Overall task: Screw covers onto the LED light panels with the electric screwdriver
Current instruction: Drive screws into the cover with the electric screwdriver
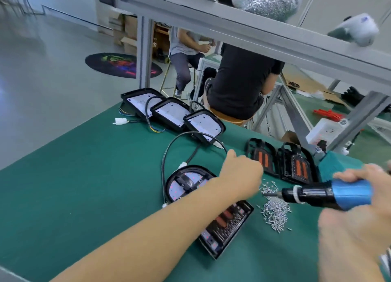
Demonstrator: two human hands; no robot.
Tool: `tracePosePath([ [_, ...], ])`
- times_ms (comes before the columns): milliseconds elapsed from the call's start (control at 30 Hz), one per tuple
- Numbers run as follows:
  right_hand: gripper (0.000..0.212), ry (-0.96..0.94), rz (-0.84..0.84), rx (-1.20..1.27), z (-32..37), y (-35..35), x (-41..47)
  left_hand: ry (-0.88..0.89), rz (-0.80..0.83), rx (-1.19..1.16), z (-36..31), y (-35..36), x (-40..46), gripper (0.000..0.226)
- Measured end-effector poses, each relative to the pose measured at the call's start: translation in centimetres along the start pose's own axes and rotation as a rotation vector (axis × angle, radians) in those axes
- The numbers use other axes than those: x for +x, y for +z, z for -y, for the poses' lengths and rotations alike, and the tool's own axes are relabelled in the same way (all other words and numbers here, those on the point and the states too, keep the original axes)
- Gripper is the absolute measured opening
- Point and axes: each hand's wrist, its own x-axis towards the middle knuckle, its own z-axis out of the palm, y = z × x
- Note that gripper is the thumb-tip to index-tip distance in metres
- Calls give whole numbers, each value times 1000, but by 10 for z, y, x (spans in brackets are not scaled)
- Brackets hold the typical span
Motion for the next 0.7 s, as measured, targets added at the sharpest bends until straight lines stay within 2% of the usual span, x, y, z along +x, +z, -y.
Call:
tracePosePath([
  [33, 52, -106, -60, 62, -1, 12, -7, -38, -43, -12, 7, -4, -8, 22],
  [100, 33, -327, -126, 212, -5, 30, -25, -125, -116, -33, 21, -11, -28, 25],
  [133, 25, -360, -122, 262, -12, 38, -32, -175, -149, -42, 28, -12, -39, 30],
  [200, 22, -338, -53, 272, -24, 48, -33, -282, -216, -56, 45, -14, -63, 35],
  [300, 25, -308, -20, 221, -36, 64, -41, -489, -280, -154, 74, -10, -97, 27],
  [400, 25, -299, 20, 192, -50, 80, -48, -651, -256, -284, 94, -1, -122, 22],
  [567, 27, -251, 99, 65, -71, 98, -54, -726, -136, -420, 101, 14, -133, 38],
  [700, 25, -239, 114, -14, -82, 106, -59, -742, -169, -445, 104, 20, -132, 38],
])
